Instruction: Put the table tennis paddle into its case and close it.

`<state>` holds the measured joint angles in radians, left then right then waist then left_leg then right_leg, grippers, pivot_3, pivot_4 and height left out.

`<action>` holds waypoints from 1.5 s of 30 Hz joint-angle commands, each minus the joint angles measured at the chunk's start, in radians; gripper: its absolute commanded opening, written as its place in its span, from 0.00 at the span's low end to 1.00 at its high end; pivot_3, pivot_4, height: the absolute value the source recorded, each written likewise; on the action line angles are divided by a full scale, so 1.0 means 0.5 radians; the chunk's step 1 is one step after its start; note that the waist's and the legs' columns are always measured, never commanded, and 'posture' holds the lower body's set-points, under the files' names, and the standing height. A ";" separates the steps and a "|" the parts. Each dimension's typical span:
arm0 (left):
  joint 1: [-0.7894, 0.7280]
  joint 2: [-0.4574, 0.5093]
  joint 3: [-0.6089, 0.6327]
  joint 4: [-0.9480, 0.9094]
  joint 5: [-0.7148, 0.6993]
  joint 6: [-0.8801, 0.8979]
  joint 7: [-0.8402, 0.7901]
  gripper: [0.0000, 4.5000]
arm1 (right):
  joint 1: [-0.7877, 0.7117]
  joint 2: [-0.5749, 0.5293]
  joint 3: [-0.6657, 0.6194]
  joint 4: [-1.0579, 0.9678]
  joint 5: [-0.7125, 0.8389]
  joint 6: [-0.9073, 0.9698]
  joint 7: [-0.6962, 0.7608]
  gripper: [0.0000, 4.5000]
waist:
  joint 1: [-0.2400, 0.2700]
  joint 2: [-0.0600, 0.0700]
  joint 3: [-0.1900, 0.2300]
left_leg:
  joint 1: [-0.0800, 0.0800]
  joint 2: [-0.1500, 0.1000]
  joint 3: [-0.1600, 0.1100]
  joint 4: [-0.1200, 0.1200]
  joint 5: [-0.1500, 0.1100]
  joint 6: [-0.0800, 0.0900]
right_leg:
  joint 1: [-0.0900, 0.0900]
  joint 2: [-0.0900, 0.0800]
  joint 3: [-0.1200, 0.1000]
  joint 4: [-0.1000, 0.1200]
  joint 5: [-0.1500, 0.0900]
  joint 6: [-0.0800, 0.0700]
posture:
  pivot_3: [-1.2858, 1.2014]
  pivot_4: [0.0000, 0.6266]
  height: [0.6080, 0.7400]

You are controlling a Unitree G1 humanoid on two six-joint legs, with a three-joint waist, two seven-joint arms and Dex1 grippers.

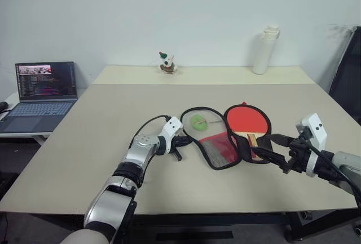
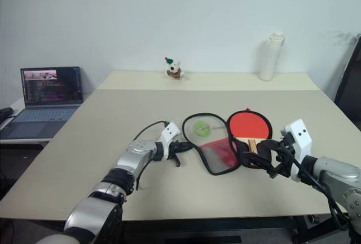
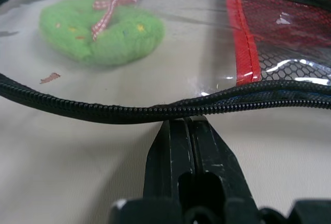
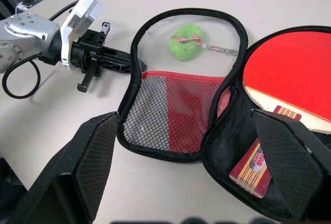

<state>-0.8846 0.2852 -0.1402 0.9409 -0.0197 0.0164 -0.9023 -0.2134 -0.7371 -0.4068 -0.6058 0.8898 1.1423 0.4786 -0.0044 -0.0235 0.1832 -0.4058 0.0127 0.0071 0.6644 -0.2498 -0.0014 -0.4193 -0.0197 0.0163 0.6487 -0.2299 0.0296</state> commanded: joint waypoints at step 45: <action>0.056 0.142 0.290 -1.035 -0.349 0.335 -0.328 0.00 | -0.752 0.076 0.504 1.622 -0.821 -0.581 -0.118 0.99 | -0.046 0.000 0.000 | -0.003 0.002 0.004 0.000 0.000 0.000 | -0.005 0.000 0.005 0.001 0.008 -0.007 | 0.52 0.24 1.00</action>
<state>-0.8608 0.3378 -0.0204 0.5452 -0.1552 0.1301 -1.0770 -0.5587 -0.7039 -0.1592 0.1762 0.5004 0.8897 0.3992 -0.0272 -0.0233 0.1831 -0.4074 0.0136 0.0087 0.6643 -0.2497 -0.0015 -0.4216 -0.0200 0.0183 0.6493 -0.2261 0.0262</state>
